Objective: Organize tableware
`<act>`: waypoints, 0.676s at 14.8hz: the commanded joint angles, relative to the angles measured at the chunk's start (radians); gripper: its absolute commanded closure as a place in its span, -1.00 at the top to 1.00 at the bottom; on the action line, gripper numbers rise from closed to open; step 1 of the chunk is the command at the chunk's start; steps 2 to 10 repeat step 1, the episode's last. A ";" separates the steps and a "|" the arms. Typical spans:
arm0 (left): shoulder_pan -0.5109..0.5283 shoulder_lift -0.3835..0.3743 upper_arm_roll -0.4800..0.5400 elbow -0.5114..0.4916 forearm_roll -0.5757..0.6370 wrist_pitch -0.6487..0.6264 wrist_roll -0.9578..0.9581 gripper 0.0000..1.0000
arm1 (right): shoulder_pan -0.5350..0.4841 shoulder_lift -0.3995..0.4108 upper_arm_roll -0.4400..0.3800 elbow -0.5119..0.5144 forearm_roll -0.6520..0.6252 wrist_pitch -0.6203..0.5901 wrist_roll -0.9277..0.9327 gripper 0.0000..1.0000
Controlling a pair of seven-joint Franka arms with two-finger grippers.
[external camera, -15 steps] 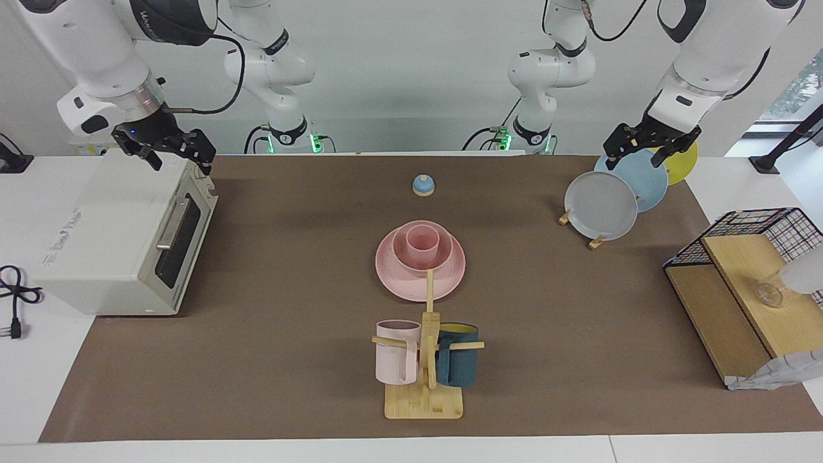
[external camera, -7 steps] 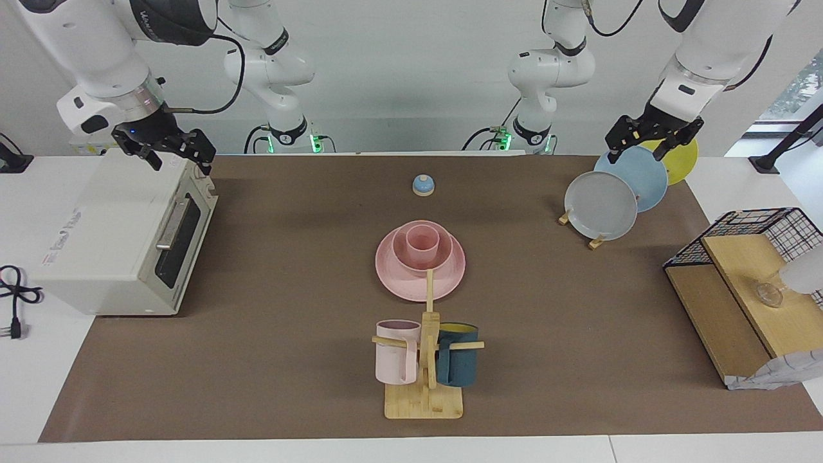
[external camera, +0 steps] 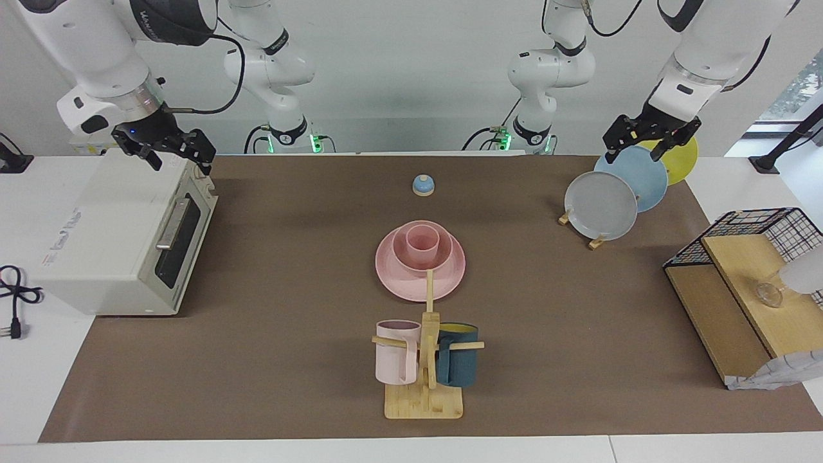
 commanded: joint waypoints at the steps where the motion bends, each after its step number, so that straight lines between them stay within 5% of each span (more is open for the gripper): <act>1: 0.021 -0.027 -0.013 -0.025 -0.017 0.019 0.013 1.00 | -0.008 -0.014 0.003 -0.009 0.019 -0.010 -0.019 1.00; 10: 0.021 -0.027 -0.013 -0.025 -0.017 0.019 0.013 1.00 | -0.008 -0.014 0.003 -0.009 0.019 -0.010 -0.019 1.00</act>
